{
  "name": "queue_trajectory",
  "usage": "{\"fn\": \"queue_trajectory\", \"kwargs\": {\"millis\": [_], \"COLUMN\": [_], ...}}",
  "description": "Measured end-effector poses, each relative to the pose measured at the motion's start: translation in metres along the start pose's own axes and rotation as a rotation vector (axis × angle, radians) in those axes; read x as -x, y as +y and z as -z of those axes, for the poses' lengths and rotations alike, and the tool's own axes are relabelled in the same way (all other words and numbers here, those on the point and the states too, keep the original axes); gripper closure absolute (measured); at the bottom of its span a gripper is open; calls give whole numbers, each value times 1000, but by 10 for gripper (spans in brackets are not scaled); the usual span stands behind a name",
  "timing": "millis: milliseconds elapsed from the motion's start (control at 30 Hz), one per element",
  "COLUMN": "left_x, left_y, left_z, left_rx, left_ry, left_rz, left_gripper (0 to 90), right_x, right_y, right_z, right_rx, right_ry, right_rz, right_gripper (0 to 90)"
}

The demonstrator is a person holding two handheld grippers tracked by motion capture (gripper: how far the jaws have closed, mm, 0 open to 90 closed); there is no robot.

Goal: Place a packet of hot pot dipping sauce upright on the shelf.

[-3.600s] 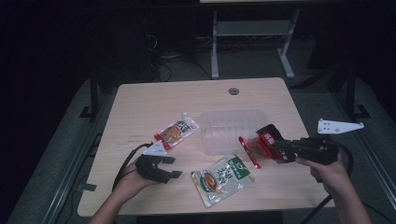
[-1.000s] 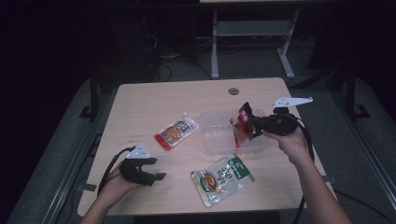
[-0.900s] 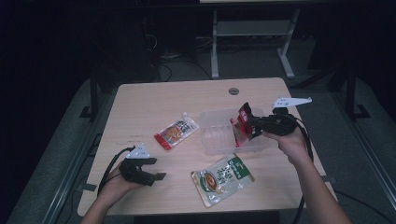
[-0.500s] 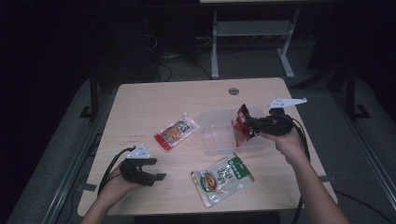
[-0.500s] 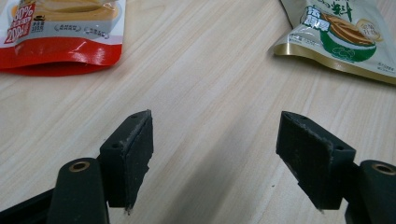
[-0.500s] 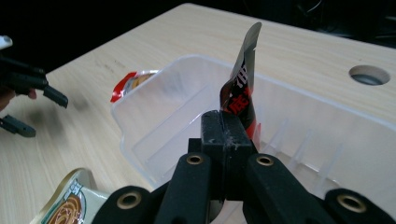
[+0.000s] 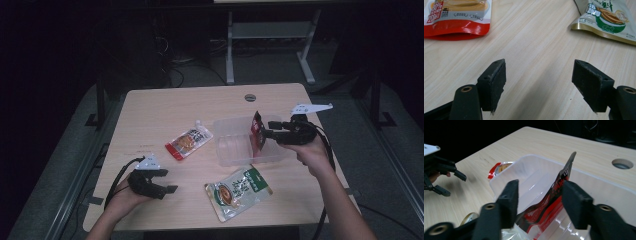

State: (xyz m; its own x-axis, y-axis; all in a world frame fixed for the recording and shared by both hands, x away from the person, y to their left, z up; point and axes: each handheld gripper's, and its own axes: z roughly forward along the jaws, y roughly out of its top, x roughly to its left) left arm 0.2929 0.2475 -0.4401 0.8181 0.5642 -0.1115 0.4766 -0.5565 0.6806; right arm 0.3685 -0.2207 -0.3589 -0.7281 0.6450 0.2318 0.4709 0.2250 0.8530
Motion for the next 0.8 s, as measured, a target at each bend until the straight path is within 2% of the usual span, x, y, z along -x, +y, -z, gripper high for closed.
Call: {"fn": "queue_trajectory", "kwargs": {"millis": [167, 500, 633, 733, 800], "left_x": [1, 1, 1, 0, -2], "left_y": [0, 0, 1, 3, 6], "left_z": [0, 1, 1, 1, 1], "left_rx": [8, 11, 17, 14, 2], "left_ry": [-1, 2, 3, 7, 17], "left_rz": [8, 4, 13, 17, -6], "left_gripper": [271, 271, 271, 272, 272], "right_x": [-9, -21, -29, -32, -34], "right_y": [1, -13, -32, -44, -53], "right_z": [12, 32, 35, 36, 36], "right_rx": [-16, -61, -100, -108, -116], "right_ry": [-9, -28, -40, -48, -49], "right_rz": [42, 98, 126, 134, 142], "right_gripper": [333, 281, 270, 271, 269]}}
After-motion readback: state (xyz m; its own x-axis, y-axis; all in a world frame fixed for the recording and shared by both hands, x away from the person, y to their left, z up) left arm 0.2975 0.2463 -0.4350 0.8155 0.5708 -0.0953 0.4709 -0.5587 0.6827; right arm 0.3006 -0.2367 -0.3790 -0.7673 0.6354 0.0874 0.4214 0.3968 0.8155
